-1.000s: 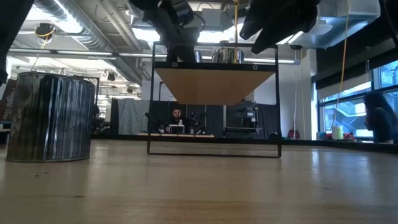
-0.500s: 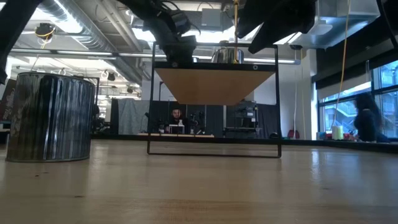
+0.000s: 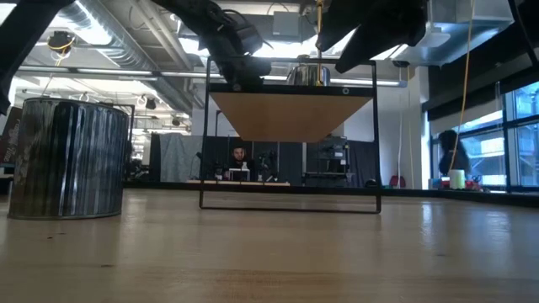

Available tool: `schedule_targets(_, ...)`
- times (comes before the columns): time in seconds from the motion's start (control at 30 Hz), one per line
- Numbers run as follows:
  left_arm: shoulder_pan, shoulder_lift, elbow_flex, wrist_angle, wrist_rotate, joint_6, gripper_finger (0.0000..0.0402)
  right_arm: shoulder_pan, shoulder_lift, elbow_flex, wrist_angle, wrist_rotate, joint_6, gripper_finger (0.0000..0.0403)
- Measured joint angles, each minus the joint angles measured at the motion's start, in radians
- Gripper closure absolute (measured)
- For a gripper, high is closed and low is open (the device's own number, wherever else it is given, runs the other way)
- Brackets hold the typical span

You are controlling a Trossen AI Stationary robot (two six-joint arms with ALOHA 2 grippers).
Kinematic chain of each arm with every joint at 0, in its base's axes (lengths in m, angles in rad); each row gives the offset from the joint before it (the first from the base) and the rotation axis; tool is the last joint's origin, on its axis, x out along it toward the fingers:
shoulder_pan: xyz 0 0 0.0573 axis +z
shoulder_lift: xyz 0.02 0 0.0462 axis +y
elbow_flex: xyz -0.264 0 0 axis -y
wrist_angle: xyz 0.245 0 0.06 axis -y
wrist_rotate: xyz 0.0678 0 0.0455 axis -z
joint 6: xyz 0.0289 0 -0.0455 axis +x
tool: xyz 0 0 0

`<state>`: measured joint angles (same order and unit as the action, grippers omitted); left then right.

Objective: Pick & Place candle stick holders
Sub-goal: Put the right silver scented candle on the shelf

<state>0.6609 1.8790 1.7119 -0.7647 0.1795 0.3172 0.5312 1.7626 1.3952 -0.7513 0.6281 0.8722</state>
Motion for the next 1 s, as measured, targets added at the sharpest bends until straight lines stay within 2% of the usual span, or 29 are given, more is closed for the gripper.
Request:
schedule_targets(0.13,0.000,0.000,0.000,0.002,-0.012,0.002,0.0043,-0.004,0.000,0.000,0.000,0.000,0.000,0.0110)
schedule_targets(0.37,0.000,0.000,0.001,0.000,-0.031,0.003,0.0012,-0.010,0.000,0.000,0.000,0.000,0.000,0.0110)
schedule_targets(1.0,-0.014,0.000,0.001,-0.002,-0.031,0.008,0.0009,-0.010,0.000,0.000,0.000,0.005,0.000,0.0110)
